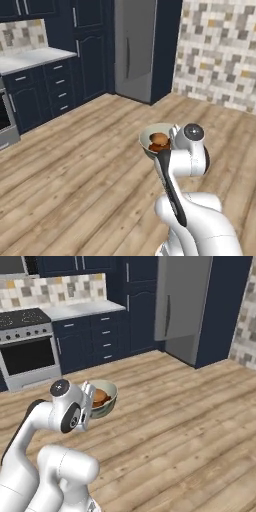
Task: Pick the chicken drumstick and potato from their plates and place them in the bowl. Then put the bowl in the fridge.
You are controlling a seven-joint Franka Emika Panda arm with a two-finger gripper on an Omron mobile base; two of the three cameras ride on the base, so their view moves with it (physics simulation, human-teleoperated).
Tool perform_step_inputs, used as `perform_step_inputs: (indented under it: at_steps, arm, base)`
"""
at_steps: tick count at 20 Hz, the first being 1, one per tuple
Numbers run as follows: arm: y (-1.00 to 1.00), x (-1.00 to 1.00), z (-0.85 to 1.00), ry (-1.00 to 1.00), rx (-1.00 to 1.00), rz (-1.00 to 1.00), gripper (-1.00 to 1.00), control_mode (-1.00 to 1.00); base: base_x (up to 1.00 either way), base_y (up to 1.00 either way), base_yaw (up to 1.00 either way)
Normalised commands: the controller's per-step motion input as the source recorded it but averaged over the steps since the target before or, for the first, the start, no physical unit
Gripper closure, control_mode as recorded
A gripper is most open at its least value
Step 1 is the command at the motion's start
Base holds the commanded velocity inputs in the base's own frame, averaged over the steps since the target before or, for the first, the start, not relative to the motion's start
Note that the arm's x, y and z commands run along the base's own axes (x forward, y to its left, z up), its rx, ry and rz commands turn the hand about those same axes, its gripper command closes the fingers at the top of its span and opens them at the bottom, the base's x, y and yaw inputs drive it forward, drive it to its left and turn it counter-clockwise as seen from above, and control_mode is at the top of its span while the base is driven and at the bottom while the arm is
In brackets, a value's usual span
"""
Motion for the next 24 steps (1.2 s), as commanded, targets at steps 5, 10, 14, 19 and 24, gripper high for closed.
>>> perform_step_inputs:
  at_steps: [5,10,14,19,24]
  arm:
    - [0.00,0.00,0.00,0.00,0.00,0.00,1.00,1.00]
    - [0.00,0.00,0.00,0.00,0.00,0.00,1.00,1.00]
    - [0.00,0.00,0.00,0.00,0.00,0.00,1.00,1.00]
    - [0.00,0.00,0.00,0.00,0.00,0.00,1.00,1.00]
    - [0.00,0.00,0.00,0.00,0.00,0.00,1.00,1.00]
  base:
    - [0.94,0.23,0.09]
    - [0.94,0.35,0.01]
    - [0.94,0.38,0.00]
    - [0.94,0.39,0.00]
    - [0.92,0.36,-0.13]
